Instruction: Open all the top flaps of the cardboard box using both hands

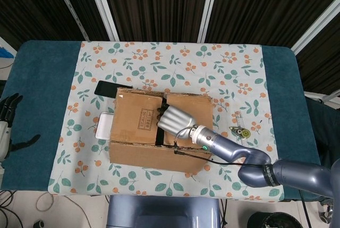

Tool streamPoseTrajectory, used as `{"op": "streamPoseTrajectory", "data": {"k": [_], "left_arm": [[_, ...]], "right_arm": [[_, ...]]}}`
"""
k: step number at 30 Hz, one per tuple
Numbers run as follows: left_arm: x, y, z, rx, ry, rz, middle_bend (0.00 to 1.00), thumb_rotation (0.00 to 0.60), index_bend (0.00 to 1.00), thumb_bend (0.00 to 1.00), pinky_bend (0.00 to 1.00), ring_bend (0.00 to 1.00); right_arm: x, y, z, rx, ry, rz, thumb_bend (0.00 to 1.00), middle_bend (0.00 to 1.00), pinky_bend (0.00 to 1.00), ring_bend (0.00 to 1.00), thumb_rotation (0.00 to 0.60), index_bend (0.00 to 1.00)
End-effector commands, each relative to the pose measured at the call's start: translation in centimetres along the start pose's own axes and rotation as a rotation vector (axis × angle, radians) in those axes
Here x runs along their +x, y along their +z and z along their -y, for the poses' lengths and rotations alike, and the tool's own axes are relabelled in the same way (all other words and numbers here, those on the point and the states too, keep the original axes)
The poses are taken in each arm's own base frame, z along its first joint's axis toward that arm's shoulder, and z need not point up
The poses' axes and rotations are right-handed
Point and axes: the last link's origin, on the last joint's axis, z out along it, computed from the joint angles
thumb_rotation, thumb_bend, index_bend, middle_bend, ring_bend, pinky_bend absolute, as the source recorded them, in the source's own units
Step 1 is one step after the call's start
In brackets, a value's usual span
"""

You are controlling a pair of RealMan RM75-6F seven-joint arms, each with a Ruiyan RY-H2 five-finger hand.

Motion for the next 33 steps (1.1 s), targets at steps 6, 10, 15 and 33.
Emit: {"op": "streamPoseTrajectory", "data": {"k": [6,10,15,33], "left_arm": [[0.1,0.0,-0.2,-0.005,-0.007,-0.001,0.04,0.6,0.05,0.07,0.18,0.02],[0.0,-0.1,-0.3,-0.008,-0.01,0.004,0.04,0.6,0.05,0.07,0.18,0.02],[0.0,-0.1,-0.4,-0.012,-0.014,0.005,0.04,0.6,0.05,0.07,0.19,0.02],[0.0,-0.2,-0.5,-0.013,-0.019,0.016,0.04,0.6,0.05,0.07,0.2,0.02]], "right_arm": [[0.6,-0.8,-0.6,-0.01,-0.047,-0.007,1.0,0.44,0.25,0.24,0.6,0.62],[1.5,-1.0,-0.9,-0.016,-0.062,-0.023,1.0,0.44,0.24,0.24,0.6,0.62],[2.6,-1.3,-1.2,-0.018,-0.081,-0.023,1.0,0.44,0.24,0.24,0.6,0.65],[4.0,-2.4,-2.6,-0.047,-0.15,0.034,1.0,0.44,0.24,0.24,0.6,0.65]]}}
